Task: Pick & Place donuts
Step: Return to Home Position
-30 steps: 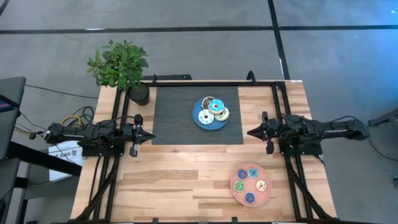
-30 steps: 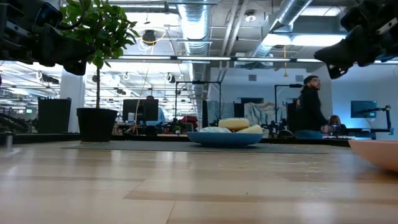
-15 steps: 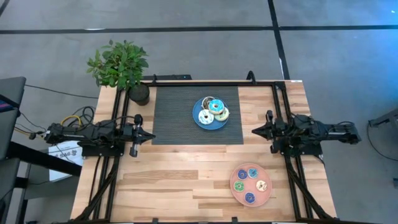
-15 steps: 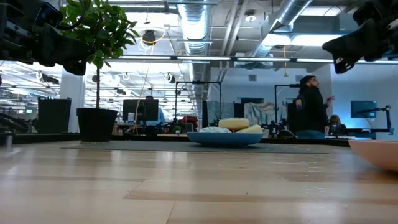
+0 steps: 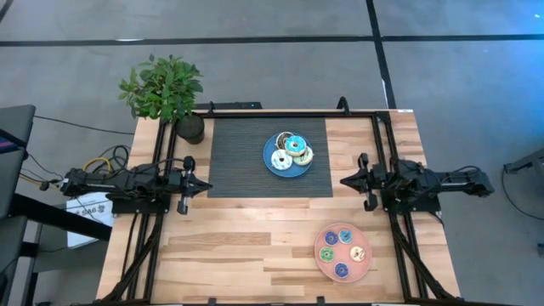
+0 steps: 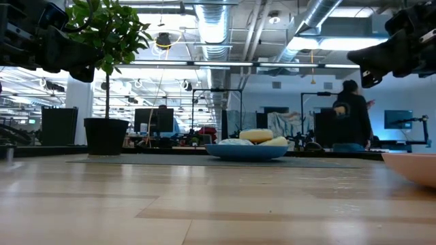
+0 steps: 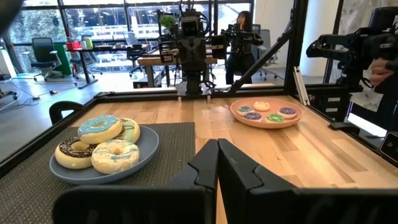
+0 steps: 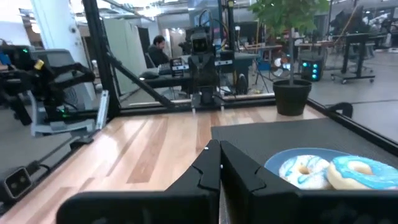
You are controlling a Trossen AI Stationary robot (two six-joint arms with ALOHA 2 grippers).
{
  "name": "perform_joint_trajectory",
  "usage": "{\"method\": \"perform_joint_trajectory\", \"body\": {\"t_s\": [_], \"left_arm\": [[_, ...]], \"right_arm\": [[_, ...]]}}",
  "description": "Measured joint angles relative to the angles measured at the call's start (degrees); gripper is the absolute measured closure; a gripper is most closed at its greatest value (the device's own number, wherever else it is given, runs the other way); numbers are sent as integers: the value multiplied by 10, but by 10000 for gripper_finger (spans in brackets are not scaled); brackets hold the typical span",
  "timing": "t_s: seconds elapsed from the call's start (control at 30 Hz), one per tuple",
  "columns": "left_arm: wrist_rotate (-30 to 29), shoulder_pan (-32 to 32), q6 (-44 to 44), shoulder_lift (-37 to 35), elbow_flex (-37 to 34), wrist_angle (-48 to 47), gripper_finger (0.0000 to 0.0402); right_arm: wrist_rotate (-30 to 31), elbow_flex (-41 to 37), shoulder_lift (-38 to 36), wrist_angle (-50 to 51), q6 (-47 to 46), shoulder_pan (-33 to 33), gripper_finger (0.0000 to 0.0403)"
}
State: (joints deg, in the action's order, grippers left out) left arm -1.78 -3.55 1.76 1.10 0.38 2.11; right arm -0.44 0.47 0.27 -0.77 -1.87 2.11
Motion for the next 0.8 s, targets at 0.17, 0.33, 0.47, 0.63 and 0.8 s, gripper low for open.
{"method": "perform_joint_trajectory", "body": {"t_s": [0.17, 0.33, 0.47, 0.63, 0.8], "left_arm": [[0, 0, 0, 0, 0, 0, 401], [0, 0, 0, 0, 0, 0, 401], [0, 0, 0, 0, 0, 0, 401], [0, 0, 0, 0, 0, 0, 401], [0, 0, 0, 0, 0, 0, 401]], "right_arm": [[5, 0, 1, 1, 4, 0, 402], [5, 0, 1, 1, 4, 0, 402], [5, 0, 1, 1, 4, 0, 402], [5, 0, 1, 1, 4, 0, 402], [5, -1, 1, 1, 4, 0, 402]]}}
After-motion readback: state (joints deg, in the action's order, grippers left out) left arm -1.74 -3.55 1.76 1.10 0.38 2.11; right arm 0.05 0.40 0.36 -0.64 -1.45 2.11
